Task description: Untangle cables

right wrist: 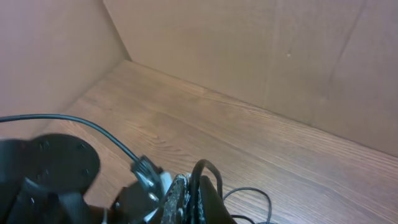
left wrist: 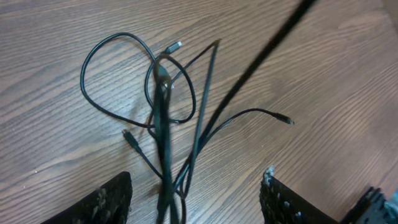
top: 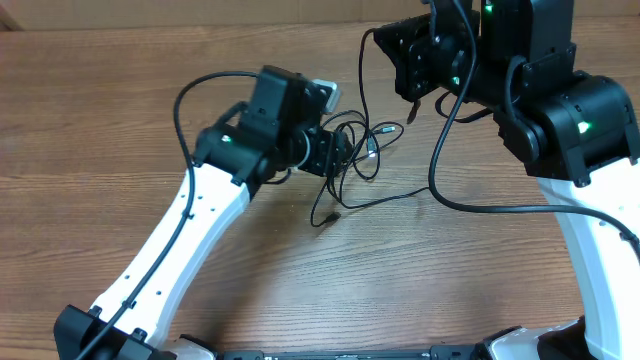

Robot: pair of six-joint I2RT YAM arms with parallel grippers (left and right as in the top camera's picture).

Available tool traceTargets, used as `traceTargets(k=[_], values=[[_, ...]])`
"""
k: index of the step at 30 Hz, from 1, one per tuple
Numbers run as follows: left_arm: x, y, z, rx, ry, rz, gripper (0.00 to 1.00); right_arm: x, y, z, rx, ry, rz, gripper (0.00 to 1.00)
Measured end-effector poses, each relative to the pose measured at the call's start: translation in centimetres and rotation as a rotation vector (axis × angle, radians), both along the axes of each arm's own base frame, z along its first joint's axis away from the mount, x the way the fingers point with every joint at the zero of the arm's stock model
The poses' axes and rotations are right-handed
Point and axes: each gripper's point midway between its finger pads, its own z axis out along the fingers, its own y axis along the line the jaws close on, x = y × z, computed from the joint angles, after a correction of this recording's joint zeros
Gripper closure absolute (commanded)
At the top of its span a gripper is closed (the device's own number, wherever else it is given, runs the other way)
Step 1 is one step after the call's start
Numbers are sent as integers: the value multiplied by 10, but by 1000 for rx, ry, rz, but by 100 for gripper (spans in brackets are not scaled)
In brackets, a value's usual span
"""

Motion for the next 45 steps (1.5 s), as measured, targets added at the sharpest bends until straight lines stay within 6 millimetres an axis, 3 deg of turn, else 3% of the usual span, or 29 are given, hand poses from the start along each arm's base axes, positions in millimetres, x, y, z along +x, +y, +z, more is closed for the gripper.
traceTargets(k=[2, 4, 8, 13, 16, 22, 33, 45], values=[[-1, -2, -3, 12, -1, -1, 67, -1, 2, 0, 6, 2, 12, 96], [0, -5, -9, 27, 8, -8, 76, -2, 3, 0, 9, 4, 18, 96], [6, -7, -38, 71, 65, -12, 69, -4, 4, 0, 13, 8, 29, 96], [9, -7, -62, 107, 111, -15, 44, -4, 5, 0, 14, 11, 33, 96], [12, -9, -59, 97, 93, -14, 38, -4, 5, 0, 14, 10, 34, 96], [13, -10, -51, 86, 71, -19, 37, -4, 4, 0, 11, 10, 28, 96], [17, -11, 7, 66, -55, -59, 36, -2, 0, -3, -2, 14, 7, 96], [17, 17, -6, 247, -79, -56, 36, -4, 0, -6, -7, 28, 8, 96]])
